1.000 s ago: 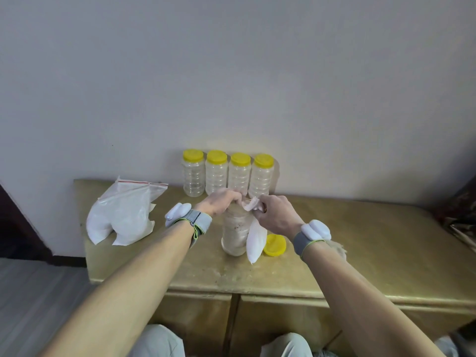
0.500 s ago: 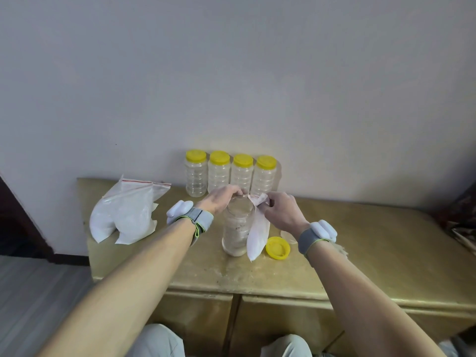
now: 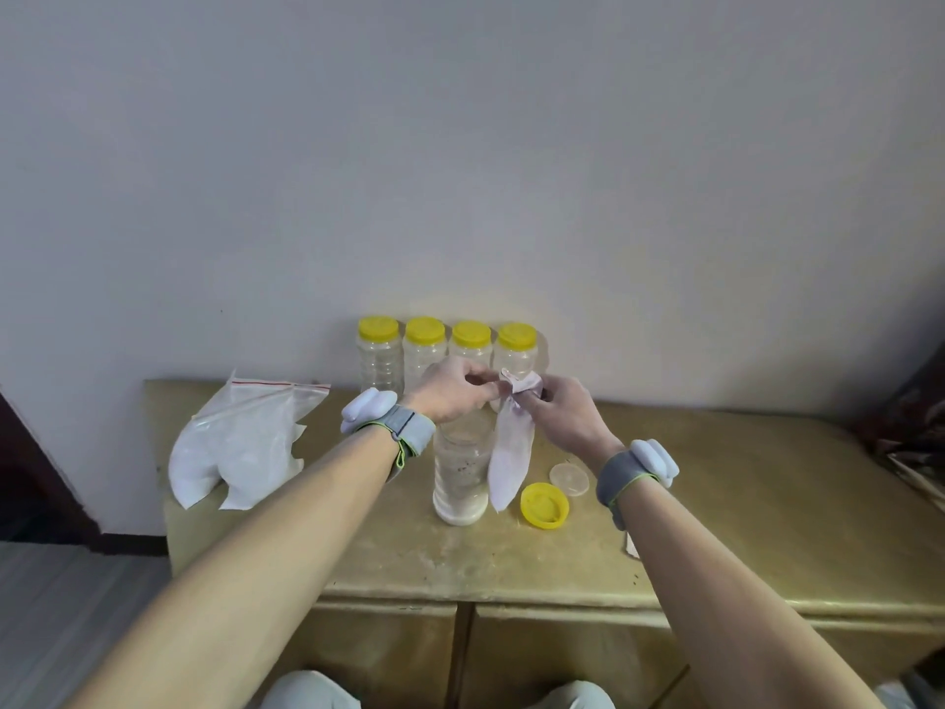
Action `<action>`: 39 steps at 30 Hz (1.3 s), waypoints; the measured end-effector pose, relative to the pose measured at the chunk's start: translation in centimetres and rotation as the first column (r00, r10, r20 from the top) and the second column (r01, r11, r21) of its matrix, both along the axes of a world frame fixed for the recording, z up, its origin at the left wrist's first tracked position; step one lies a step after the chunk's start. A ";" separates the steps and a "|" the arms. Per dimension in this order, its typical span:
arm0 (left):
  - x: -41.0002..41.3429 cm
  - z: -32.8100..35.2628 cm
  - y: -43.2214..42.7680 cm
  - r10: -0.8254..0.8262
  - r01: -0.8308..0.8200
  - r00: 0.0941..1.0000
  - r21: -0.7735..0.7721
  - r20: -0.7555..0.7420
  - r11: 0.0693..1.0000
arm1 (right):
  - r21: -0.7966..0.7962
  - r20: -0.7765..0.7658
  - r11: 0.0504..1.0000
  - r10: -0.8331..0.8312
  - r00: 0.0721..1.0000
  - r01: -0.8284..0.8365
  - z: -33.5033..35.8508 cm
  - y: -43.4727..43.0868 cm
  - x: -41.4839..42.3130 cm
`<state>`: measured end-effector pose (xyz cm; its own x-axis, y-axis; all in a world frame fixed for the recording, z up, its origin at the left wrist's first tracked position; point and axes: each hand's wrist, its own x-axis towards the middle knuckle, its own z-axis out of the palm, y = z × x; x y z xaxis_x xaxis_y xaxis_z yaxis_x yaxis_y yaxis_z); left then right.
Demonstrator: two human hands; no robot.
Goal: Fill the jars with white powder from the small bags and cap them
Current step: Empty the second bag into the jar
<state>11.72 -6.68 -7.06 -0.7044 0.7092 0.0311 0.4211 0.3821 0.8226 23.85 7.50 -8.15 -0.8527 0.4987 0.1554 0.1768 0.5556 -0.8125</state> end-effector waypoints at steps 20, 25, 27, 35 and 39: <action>-1.2 -0.2 5.9 0.167 -0.213 0.934 -0.118 -0.315 0.970 | -0.074 -0.022 0.975 -0.212 0.977 0.210 -2.1 6.3 -3.5; -1.6 -2.1 6.4 0.058 -0.165 0.947 -0.323 -0.317 0.932 | -0.065 0.090 0.977 -0.198 0.976 0.204 -5.2 6.2 -3.7; -1.8 -2.5 6.5 0.036 -0.139 0.959 -0.357 -0.280 0.924 | -0.075 0.118 0.975 -0.200 0.973 0.209 -5.9 6.2 -3.7; -2.2 -2.2 6.5 0.006 -0.098 0.976 -0.411 -0.219 0.906 | -0.084 0.133 0.981 -0.163 0.978 0.175 -5.7 6.5 -3.2; -2.1 -2.1 6.0 0.014 -0.091 0.981 -0.399 -0.192 0.912 | -0.199 0.100 0.963 -0.164 0.981 0.181 -5.8 6.8 -2.4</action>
<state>9.63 -0.64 -9.15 -0.7506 0.6497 -0.1201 0.5176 0.6912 0.5043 21.45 14.35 -13.96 -0.7563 0.6534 -0.0328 0.3258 0.3327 -0.8849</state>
